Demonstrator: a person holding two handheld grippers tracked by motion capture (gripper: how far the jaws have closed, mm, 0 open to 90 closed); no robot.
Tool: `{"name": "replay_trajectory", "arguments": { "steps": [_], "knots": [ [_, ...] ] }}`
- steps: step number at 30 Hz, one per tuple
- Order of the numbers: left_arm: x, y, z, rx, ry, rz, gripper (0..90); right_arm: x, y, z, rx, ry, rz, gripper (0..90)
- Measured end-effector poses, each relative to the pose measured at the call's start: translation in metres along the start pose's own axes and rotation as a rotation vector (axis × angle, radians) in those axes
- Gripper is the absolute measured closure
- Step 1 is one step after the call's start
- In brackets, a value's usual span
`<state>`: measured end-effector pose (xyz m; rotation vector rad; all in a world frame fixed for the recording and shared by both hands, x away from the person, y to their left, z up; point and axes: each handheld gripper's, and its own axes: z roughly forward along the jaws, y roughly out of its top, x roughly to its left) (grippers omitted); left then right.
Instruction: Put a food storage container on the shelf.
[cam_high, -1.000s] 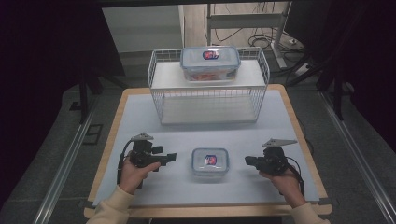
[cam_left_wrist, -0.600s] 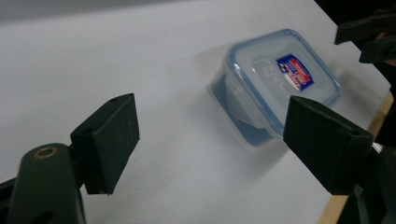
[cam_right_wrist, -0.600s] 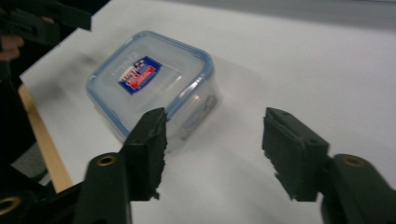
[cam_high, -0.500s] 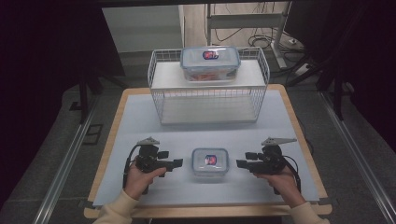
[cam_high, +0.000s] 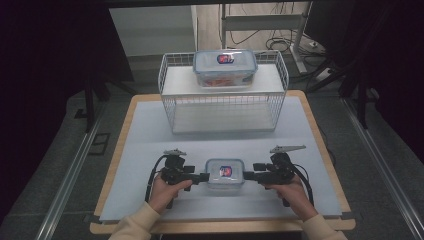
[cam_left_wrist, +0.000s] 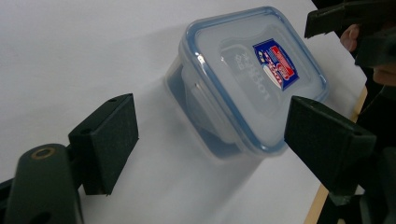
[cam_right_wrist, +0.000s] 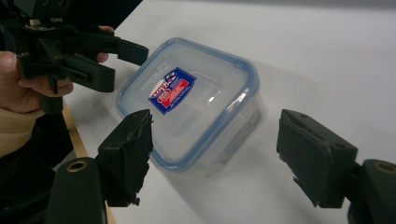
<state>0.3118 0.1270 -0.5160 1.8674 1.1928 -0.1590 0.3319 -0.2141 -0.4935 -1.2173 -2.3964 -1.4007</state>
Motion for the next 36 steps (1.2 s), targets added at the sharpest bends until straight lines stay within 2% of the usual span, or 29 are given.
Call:
{"name": "replay_trajectory", "arguments": {
  "steps": [1, 6, 13, 20, 24, 27, 29, 33, 36],
  "knots": [
    [0.000, 0.001, 0.004, 0.005, -0.017, -0.011, 17.8, 0.001, 0.000, 0.002, 0.003, -0.002, 0.000, 26.1],
    [-0.003, 0.004, 0.014, 0.025, -0.037, -0.025, 18.0, 0.001, 0.000, 0.011, 0.026, 0.001, 0.023, 24.6],
    [-0.001, 0.004, 0.023, 0.046, -0.084, -0.051, 21.6, -0.004, -0.001, 0.026, 0.051, 0.037, 0.077, 23.3],
    [0.000, 0.003, 0.026, 0.055, -0.117, -0.071, 25.4, -0.008, -0.002, 0.034, 0.061, 0.074, 0.135, 24.2],
    [0.001, 0.004, 0.025, 0.058, -0.118, -0.074, 26.8, -0.009, -0.002, 0.038, 0.073, 0.090, 0.164, 26.9],
    [0.002, 0.004, 0.025, 0.052, -0.120, -0.082, 29.3, -0.010, -0.001, 0.039, 0.076, 0.076, 0.175, 30.5],
    [0.002, 0.004, 0.024, 0.053, -0.119, -0.086, 30.0, -0.011, -0.001, 0.038, 0.078, 0.078, 0.200, 32.9],
    [0.000, 0.002, 0.022, 0.043, -0.114, -0.086, 33.2, -0.011, 0.000, 0.033, 0.067, 0.074, 0.197, 41.4],
    [-0.002, 0.000, 0.019, 0.042, -0.105, -0.060, 34.1, -0.008, -0.002, 0.031, 0.064, 0.066, 0.180, 42.5]
  ]
}}
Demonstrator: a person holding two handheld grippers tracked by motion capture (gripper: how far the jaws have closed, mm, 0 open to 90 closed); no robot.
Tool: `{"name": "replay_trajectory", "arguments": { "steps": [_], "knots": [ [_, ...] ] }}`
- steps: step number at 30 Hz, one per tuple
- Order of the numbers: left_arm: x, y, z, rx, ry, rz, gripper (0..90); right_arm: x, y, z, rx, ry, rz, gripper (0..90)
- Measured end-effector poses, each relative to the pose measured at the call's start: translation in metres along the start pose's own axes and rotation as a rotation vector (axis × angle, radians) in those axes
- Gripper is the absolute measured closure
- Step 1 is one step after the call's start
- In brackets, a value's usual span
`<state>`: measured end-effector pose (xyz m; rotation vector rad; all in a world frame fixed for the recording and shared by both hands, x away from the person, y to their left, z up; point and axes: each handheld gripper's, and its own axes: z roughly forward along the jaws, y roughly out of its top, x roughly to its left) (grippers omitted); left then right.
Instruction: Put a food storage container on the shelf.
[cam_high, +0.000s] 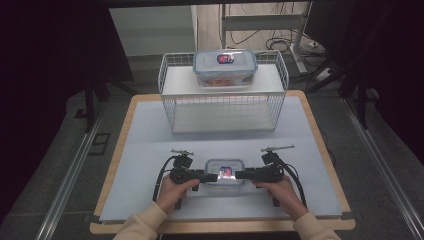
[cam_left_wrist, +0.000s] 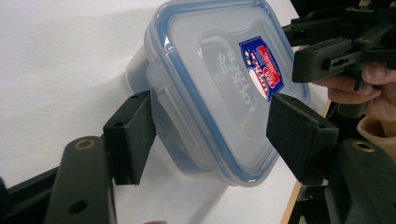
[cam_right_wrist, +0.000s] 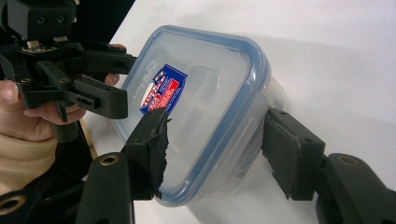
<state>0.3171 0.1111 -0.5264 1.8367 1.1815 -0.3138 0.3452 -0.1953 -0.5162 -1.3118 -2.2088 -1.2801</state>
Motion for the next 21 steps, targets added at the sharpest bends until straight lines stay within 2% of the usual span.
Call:
{"name": "replay_trajectory", "arguments": {
  "steps": [7, 8, 13, 21],
  "knots": [
    [-0.004, -0.006, -0.006, -0.044, -0.003, 0.006, 42.5, 0.005, -0.006, -0.006, -0.029, 0.001, -0.027, 48.2],
    [-0.004, -0.007, -0.008, -0.038, -0.002, 0.023, 43.2, 0.005, -0.006, -0.007, -0.030, 0.001, -0.033, 49.1],
    [-0.006, -0.012, -0.012, -0.051, -0.007, 0.037, 47.6, 0.008, -0.008, -0.009, -0.041, 0.011, -0.033, 51.7],
    [-0.010, -0.017, -0.014, -0.071, 0.003, 0.048, 49.5, 0.010, -0.011, -0.011, -0.057, 0.012, -0.020, 52.5]
  ]
}}
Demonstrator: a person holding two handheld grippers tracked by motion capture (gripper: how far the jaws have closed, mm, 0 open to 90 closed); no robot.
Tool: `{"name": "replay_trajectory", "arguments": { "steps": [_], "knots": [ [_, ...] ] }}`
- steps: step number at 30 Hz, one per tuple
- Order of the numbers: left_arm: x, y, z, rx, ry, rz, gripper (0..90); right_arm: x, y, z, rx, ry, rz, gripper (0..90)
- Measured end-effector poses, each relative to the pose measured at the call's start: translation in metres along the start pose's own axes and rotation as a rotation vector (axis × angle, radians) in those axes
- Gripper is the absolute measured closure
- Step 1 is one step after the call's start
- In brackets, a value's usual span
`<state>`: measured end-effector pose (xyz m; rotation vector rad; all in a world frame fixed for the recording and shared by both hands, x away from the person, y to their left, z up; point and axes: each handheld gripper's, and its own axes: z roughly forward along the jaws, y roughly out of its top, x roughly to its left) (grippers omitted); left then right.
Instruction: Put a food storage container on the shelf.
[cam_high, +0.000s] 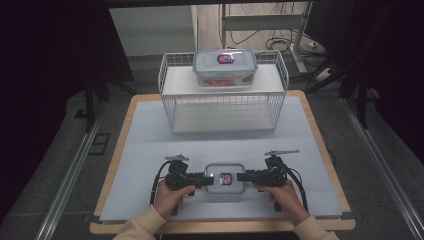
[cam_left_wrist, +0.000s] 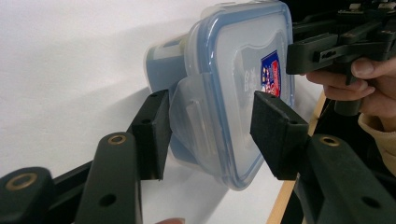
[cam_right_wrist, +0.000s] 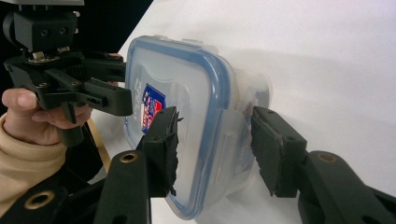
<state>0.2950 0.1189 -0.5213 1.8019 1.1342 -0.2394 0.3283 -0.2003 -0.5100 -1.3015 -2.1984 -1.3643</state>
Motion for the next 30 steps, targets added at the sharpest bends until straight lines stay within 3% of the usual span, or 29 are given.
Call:
{"name": "replay_trajectory", "arguments": {
  "steps": [13, 30],
  "knots": [
    [-0.005, -0.001, -0.002, -0.007, 0.021, 0.006, 50.1, 0.003, -0.003, -0.002, -0.022, 0.005, 0.031, 53.3],
    [-0.012, 0.011, -0.010, -0.040, 0.032, 0.041, 50.7, 0.010, 0.006, -0.008, -0.056, 0.007, -0.031, 53.5]
  ]
}}
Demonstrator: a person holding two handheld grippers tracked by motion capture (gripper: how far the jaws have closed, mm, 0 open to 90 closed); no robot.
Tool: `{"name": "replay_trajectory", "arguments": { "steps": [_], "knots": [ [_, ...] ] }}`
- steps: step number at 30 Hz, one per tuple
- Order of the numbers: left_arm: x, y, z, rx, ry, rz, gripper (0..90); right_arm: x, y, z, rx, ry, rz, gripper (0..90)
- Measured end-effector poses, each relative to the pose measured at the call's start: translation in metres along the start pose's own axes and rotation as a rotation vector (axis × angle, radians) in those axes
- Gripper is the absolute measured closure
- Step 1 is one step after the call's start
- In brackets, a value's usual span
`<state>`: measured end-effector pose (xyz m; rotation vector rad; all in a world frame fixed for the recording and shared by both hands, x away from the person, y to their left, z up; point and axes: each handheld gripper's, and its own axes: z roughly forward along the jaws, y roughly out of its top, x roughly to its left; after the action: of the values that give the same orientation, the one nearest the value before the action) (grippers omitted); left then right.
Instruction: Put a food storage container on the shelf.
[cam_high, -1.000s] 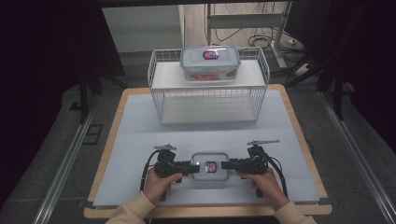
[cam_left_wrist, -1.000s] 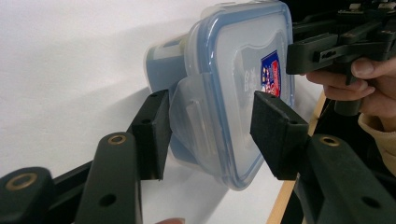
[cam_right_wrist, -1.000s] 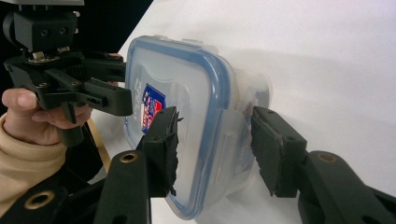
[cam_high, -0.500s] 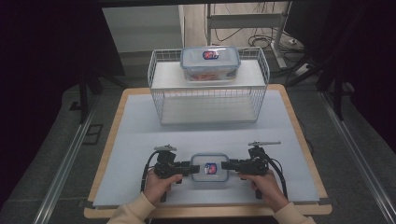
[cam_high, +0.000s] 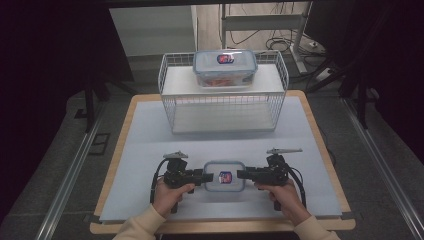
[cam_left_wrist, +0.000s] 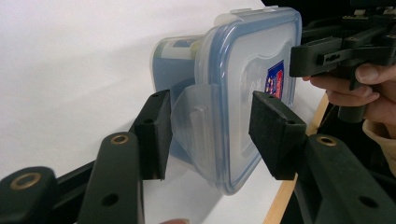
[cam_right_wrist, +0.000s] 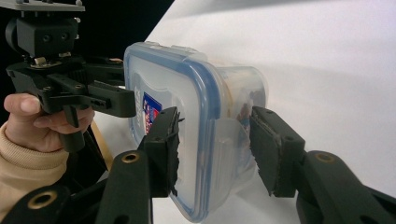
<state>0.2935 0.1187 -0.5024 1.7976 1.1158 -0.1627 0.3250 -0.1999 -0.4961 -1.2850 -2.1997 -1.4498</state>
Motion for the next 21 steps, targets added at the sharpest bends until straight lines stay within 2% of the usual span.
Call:
{"name": "replay_trajectory", "arguments": {
  "steps": [15, 21],
  "knots": [
    [-0.008, 0.017, -0.007, -0.032, 0.011, 0.042, 50.8, 0.007, 0.015, -0.009, -0.038, 0.000, -0.048, 53.5],
    [-0.010, 0.028, -0.013, -0.051, 0.015, 0.054, 50.8, 0.010, 0.028, -0.011, -0.046, 0.001, -0.069, 53.5]
  ]
}}
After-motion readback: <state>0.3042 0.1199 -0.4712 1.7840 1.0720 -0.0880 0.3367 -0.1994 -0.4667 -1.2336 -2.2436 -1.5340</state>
